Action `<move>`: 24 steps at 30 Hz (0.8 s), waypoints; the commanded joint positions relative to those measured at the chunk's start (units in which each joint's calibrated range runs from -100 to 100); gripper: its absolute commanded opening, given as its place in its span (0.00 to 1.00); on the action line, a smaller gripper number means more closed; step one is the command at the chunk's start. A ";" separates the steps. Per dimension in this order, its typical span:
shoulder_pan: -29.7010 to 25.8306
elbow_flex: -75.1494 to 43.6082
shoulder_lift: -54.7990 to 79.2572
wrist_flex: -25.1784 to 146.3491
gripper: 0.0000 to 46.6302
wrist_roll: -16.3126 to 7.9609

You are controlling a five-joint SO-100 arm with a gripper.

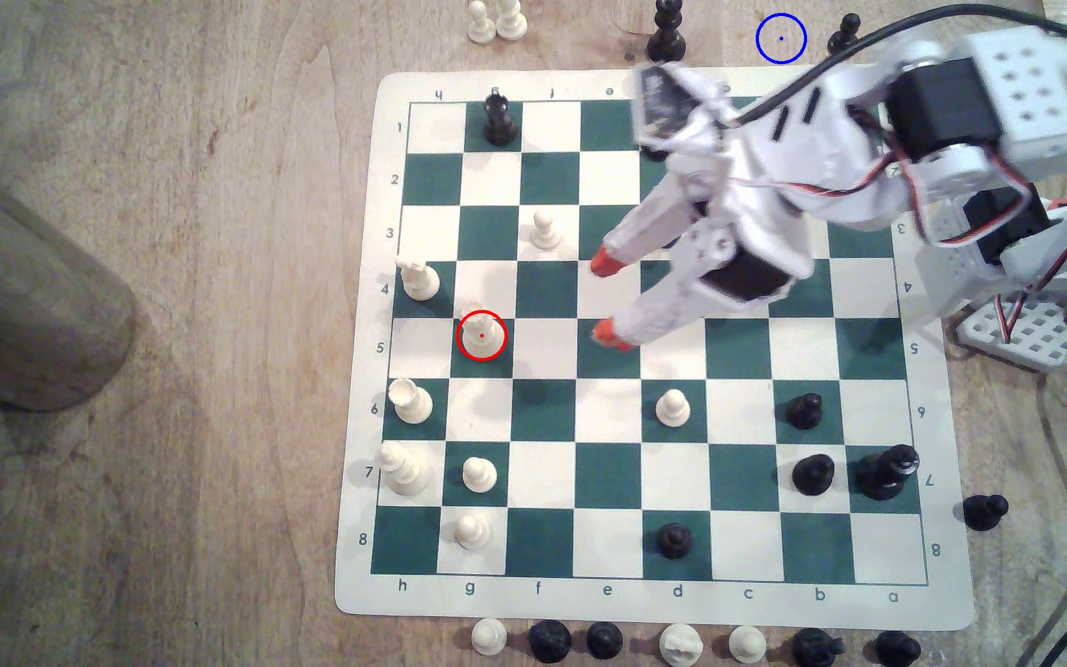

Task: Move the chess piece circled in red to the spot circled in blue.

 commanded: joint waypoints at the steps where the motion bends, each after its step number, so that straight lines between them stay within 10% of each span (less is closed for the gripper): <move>1: 1.46 -18.33 15.22 1.70 0.41 -1.76; 24: 5.76 -28.58 42.29 -8.95 0.44 -2.10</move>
